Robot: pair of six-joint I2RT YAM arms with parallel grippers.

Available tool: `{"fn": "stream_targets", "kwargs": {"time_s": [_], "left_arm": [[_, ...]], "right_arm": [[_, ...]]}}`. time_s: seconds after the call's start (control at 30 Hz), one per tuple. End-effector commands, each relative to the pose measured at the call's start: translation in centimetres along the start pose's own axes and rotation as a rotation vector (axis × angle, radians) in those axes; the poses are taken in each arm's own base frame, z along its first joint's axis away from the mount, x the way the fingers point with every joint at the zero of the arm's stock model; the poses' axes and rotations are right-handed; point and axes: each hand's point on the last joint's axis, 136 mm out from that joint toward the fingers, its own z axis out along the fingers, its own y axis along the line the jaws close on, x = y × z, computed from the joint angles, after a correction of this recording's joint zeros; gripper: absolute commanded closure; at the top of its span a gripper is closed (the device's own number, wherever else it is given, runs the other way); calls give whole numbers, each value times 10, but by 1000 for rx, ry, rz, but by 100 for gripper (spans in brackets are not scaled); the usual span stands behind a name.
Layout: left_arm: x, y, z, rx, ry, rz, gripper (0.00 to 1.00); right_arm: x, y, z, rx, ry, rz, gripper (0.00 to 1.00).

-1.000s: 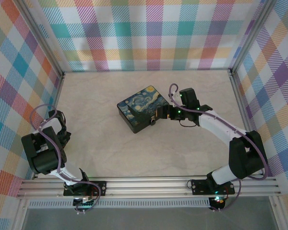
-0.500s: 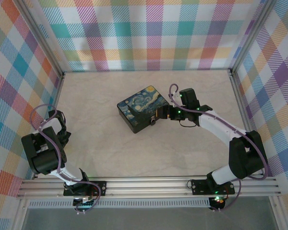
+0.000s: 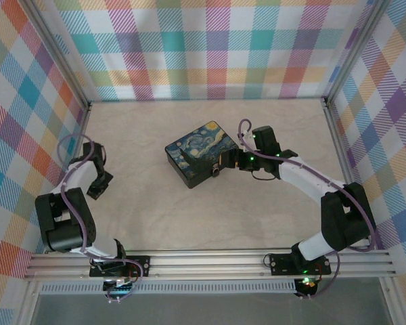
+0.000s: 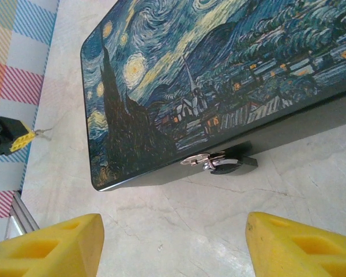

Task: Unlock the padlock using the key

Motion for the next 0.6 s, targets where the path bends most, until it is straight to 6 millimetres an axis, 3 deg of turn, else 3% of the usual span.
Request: {"fn": "stream_targets", "kwargs": {"time_s": [0.0, 0.27, 0.43, 0.57], "left_arm": [[14, -26, -32, 77, -8, 117, 100], [72, -112, -119, 381, -9, 364, 100], [134, -159, -172, 568, 60, 521, 100], [192, -184, -204, 644, 85, 684, 100]], "right_arm": [[6, -8, 4, 29, 10, 24, 33], [-5, -39, -9, 148, -39, 117, 33], [-12, -66, -29, 252, -91, 175, 33], [-13, -91, -48, 336, -126, 241, 34]]}}
